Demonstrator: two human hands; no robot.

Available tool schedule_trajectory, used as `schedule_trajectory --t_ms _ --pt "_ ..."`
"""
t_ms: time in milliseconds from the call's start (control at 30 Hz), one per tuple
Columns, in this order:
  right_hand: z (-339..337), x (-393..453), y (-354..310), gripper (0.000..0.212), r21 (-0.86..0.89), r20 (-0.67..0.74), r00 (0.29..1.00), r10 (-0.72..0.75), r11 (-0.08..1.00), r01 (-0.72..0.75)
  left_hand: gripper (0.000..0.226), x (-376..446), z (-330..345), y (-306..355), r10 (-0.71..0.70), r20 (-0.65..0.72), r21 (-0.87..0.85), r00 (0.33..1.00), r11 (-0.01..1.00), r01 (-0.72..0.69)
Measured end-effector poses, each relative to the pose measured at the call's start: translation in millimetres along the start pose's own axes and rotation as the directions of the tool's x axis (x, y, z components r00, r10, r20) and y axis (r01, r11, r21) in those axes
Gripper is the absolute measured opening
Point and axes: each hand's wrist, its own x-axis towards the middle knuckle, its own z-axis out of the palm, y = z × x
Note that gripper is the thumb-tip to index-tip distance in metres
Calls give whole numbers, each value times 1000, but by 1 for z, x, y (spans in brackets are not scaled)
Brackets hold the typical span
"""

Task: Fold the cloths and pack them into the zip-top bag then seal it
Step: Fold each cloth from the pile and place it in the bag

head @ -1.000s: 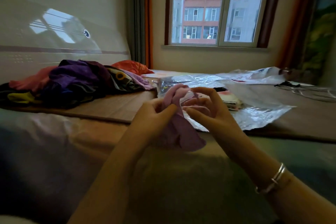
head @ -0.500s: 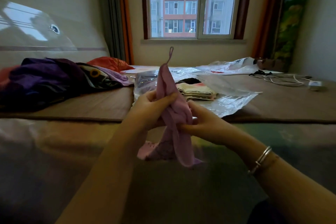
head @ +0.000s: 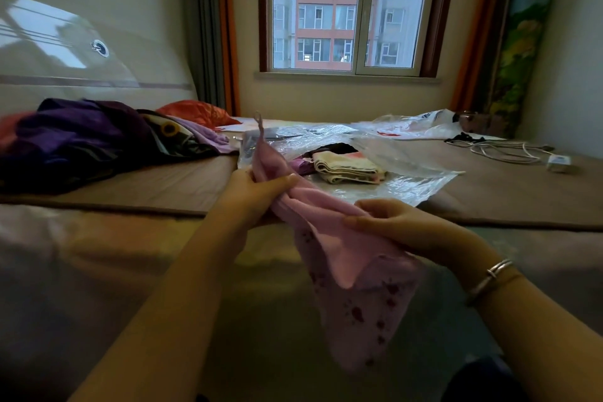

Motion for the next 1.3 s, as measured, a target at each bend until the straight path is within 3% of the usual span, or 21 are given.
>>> schedule_trajectory --t_ms 100,200,300,400,500,567,667,733,867,967,1100,1200,1300 --pt "-8 2 2 54 174 -20 1000 -18 984 21 19 7 -7 2 -46 5 51 999 998 45" --pt "-12 4 4 35 262 9 1000 -23 965 19 21 11 -14 3 -69 5 89 998 994 69" --pt "-6 9 5 19 77 -188 981 -44 995 59 18 12 -21 0 -64 -18 109 998 992 65" --pt "2 15 2 14 -18 -408 902 -138 989 144 17 14 -27 -7 -24 -55 149 998 988 32" --pt "3 16 -5 16 -72 -477 864 -163 987 146 18 17 -32 -12 -13 -66 183 998 983 25" --pt "4 17 -7 20 -72 -425 904 -55 997 27 13 18 -30 -14 -13 -80 201 997 979 29" --pt "14 19 -10 15 134 -222 961 162 982 -135 15 16 -23 -18 4 -94 278 996 960 22" --pt "20 24 -13 7 224 -251 947 203 963 -147 12 12 -15 -18 4 -56 315 998 949 14" --pt "32 32 -18 20 596 -241 948 208 802 -24 9 8 0 -20 21 -18 273 1000 962 -15" --pt "40 34 -23 16 636 -282 953 115 765 96 17 5 7 -19 14 1 217 1000 976 -14" --pt "49 36 -31 25 541 -301 952 -63 810 225 15 3 9 -14 -3 24 153 1000 988 0" --pt "55 36 -31 33 123 -355 894 -273 935 334 5 2 4 -12 -66 15 64 998 996 65" --pt "57 39 -26 23 -127 -383 832 -401 915 383 6 -3 2 -9 -89 79 -1 993 996 89"
